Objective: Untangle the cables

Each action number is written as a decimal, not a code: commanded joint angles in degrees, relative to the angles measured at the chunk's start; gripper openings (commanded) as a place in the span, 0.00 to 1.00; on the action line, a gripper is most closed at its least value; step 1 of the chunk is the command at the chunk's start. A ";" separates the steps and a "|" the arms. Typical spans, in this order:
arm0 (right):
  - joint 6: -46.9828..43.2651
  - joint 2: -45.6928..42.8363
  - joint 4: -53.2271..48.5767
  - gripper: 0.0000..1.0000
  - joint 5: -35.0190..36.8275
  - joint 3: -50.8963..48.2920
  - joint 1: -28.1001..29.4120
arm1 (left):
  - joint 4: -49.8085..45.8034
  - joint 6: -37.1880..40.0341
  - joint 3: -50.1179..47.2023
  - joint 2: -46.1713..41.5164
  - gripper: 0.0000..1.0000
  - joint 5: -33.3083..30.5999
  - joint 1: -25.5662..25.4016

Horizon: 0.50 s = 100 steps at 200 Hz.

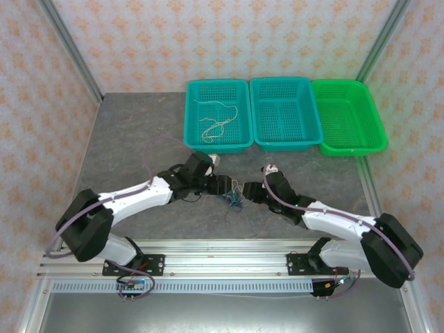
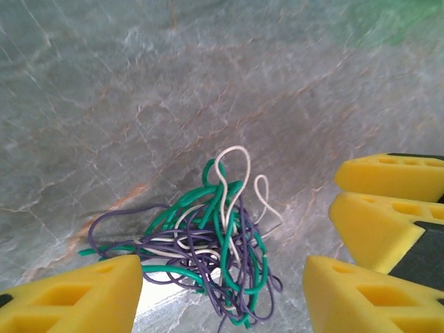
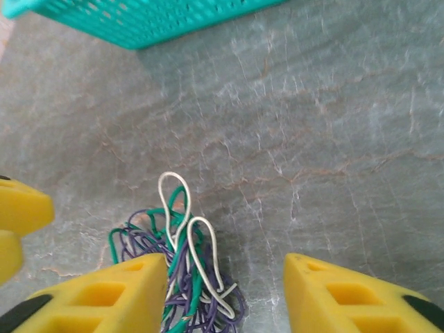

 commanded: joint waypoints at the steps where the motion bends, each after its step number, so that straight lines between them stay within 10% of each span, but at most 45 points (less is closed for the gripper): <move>1: -0.68 5.99 3.03 0.42 -2.78 3.93 -0.01 | 2.94 -2.53 2.45 2.98 0.63 -4.18 0.00; 55: 2.65 14.76 2.16 0.09 -0.03 8.65 -0.01 | 7.87 -5.60 1.63 10.89 0.63 -1.52 -0.68; 100: 4.01 9.53 6.08 0.00 0.88 4.46 -0.01 | 5.55 -6.39 0.44 15.04 0.18 -4.82 -2.13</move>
